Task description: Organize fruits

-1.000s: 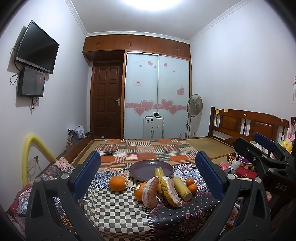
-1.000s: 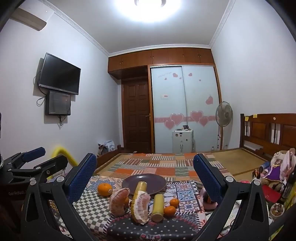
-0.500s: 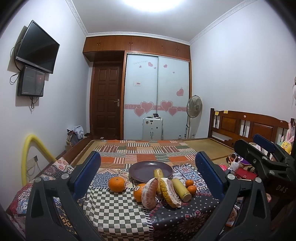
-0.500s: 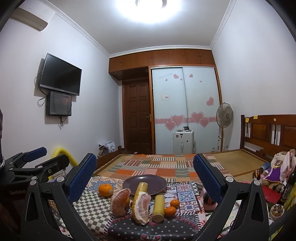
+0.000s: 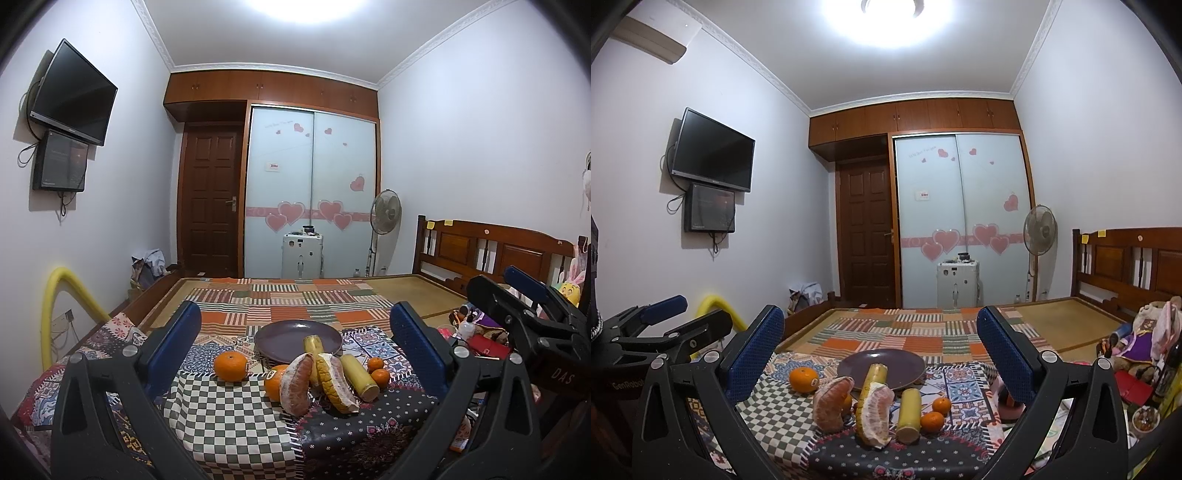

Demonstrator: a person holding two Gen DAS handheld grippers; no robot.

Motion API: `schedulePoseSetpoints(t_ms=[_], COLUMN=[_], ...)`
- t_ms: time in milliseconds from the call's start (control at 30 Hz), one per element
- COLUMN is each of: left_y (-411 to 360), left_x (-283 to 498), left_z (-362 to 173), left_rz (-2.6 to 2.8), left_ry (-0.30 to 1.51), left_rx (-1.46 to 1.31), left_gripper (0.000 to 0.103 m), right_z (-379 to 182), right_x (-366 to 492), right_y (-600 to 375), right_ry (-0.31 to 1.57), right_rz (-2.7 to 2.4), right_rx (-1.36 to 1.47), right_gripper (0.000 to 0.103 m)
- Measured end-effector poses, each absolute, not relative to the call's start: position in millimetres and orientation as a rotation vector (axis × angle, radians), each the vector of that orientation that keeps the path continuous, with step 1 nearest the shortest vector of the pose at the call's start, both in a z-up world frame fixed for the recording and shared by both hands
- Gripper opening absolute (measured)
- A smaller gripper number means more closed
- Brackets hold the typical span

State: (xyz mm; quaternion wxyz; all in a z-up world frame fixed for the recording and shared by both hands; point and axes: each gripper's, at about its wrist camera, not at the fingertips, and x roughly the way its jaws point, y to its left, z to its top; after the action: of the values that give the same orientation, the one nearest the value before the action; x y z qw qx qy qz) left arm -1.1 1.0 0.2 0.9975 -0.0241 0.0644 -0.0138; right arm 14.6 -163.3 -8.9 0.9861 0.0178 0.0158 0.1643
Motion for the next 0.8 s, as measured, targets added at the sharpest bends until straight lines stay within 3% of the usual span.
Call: schedulePoseSetpoints(t_ms=[800], left_y=[-0.1], left_x=[-0.8], left_z=[-0.2], left_rz=[-0.039], left_ry=[0.127], left_rx=[-0.050], left_gripper=[0.103], right_z=[-8.7], right_x=[15.3], right_y=[-163.3], right_ry=[0.031], right_rz=[0.335], right_rx=[0.043], right_gripper=[0.103])
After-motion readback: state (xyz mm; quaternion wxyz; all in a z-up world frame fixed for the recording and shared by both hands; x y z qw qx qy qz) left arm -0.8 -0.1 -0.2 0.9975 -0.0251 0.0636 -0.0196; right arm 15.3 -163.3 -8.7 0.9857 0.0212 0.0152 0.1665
